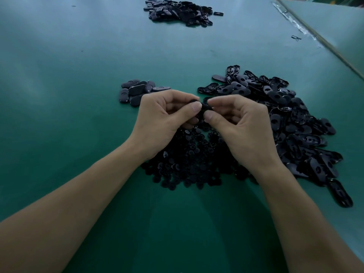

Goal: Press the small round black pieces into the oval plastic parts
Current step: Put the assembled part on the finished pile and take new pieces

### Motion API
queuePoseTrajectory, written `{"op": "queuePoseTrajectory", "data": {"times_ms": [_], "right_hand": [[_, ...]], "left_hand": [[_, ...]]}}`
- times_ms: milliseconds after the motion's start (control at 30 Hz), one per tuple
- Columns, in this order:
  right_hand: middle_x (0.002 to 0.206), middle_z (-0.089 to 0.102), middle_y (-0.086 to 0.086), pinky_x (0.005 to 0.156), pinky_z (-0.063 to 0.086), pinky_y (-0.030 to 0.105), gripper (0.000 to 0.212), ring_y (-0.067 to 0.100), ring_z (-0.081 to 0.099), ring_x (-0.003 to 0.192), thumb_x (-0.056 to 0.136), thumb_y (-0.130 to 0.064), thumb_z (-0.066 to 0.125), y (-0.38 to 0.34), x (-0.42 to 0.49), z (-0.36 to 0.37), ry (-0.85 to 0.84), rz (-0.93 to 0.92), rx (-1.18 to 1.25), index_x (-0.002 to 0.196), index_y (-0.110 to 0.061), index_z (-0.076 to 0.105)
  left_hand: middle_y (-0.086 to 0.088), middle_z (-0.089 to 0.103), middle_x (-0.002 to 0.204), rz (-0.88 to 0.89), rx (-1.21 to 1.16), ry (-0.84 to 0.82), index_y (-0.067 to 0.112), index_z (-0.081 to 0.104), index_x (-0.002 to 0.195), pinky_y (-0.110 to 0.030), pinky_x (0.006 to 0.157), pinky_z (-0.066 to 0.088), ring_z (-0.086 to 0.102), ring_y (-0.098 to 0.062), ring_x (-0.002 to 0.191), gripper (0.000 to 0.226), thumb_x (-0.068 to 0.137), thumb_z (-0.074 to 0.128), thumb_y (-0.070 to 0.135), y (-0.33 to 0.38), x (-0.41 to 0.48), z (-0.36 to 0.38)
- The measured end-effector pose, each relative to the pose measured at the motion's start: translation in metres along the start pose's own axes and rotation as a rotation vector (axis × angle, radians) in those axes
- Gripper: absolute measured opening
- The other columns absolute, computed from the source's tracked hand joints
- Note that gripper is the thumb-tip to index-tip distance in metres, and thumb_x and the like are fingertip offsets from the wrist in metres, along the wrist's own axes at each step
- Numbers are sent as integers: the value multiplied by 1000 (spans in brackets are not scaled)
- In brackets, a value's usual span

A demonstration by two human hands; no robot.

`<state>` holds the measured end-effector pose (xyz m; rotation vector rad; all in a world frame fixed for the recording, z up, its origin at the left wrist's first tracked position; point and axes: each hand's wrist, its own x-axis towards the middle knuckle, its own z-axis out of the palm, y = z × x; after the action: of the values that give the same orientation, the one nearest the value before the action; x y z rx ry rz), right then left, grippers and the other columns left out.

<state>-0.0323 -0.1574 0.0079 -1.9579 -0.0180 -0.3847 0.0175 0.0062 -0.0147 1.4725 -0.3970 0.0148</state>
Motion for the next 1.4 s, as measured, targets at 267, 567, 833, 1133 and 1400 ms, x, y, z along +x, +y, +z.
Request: {"op": "queuePoseTrajectory", "data": {"times_ms": [267, 567, 833, 1133, 1400], "right_hand": [[78, 76, -1, 69, 58, 24, 12, 13, 73, 70, 90, -8, 72, -3, 0, -1, -18, 76, 152, 95, -20, 73], [83, 74, -13, 73, 53, 14, 12, -2, 70, 79, 94, -12, 67, -1, -4, 8, -10, -19, -46, 99, -22, 71], [86, 64, -10, 81, 52, 36, 14, 12, 57, 91, 87, -35, 74, 1, -6, 2, -136, -79, -523, 97, -26, 77], [87, 59, -9, 83, 51, 36, 12, 14, 54, 92, 91, -36, 70, -1, -9, 7, -197, -24, -607, 92, -24, 73], [78, 60, -10, 63, 39, 23, 9, 9, 55, 73, 101, -20, 57, -4, -6, 7, -37, -98, -418, 92, -18, 54]], "left_hand": [[-3, 76, 79, -21, -79, 10, 15, 74, 94, -22, 61, 57, 72, -13, 66, 11, 95, 63, 11, 2, 1, -2], [6, 77, 83, 30, -16, -51, 17, 72, 95, -22, 71, 58, 71, -9, 77, 17, 85, 76, 3, 0, 1, -1], [11, 69, 83, 3, -77, 35, 20, 68, 113, -22, 66, 57, 64, -5, 75, 28, 100, 55, -2, -1, 6, 0], [2, 70, 82, 1, -61, 77, 14, 69, 113, -21, 64, 56, 64, -8, 72, 27, 96, 60, -5, -3, 6, 0], [4, 73, 73, 12, -24, 80, 11, 70, 96, -20, 62, 55, 68, -8, 67, 18, 91, 67, -6, -1, 4, -1]]}}
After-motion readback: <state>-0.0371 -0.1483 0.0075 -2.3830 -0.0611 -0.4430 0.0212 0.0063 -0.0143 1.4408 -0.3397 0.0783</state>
